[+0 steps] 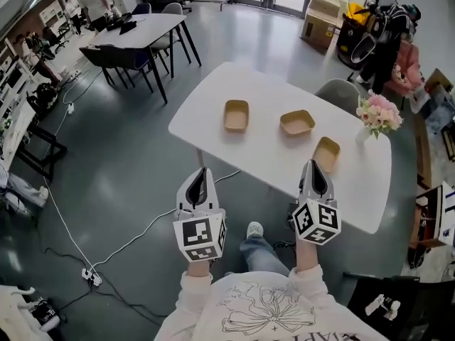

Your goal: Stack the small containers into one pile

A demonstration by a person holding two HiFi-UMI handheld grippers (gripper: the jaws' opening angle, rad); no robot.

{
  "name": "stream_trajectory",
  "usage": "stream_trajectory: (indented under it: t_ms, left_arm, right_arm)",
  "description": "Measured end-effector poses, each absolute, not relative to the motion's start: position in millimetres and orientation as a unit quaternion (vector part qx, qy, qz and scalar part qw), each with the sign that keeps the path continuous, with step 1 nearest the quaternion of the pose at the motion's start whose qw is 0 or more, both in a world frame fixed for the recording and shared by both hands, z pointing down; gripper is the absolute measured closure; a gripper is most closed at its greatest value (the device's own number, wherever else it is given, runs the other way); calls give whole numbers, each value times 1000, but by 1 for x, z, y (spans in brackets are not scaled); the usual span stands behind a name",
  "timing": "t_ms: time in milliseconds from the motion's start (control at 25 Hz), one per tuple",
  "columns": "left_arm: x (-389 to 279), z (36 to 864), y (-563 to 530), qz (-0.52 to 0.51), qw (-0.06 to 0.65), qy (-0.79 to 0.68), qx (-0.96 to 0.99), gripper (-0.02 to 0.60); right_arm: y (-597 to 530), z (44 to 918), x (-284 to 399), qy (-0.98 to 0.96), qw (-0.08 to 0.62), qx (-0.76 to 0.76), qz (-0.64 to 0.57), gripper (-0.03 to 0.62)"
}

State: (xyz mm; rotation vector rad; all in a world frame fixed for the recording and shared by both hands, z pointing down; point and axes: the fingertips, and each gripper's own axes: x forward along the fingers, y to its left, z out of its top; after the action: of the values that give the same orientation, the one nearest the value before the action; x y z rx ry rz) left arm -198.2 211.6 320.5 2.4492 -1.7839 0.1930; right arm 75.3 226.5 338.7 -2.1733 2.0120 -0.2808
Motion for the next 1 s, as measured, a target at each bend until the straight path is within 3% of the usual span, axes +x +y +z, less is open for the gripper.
stream_trajectory:
  t_ms: [400, 1000]
  left_arm:
    - [-148, 314, 83, 54, 58, -588, 805, 575]
    - [-99, 341, -38, 87, 77, -549, 828, 575]
  right_arm:
    - [98, 342, 138, 663, 72, -738, -105, 582]
    - [17, 398, 194, 598, 44, -782, -169, 580]
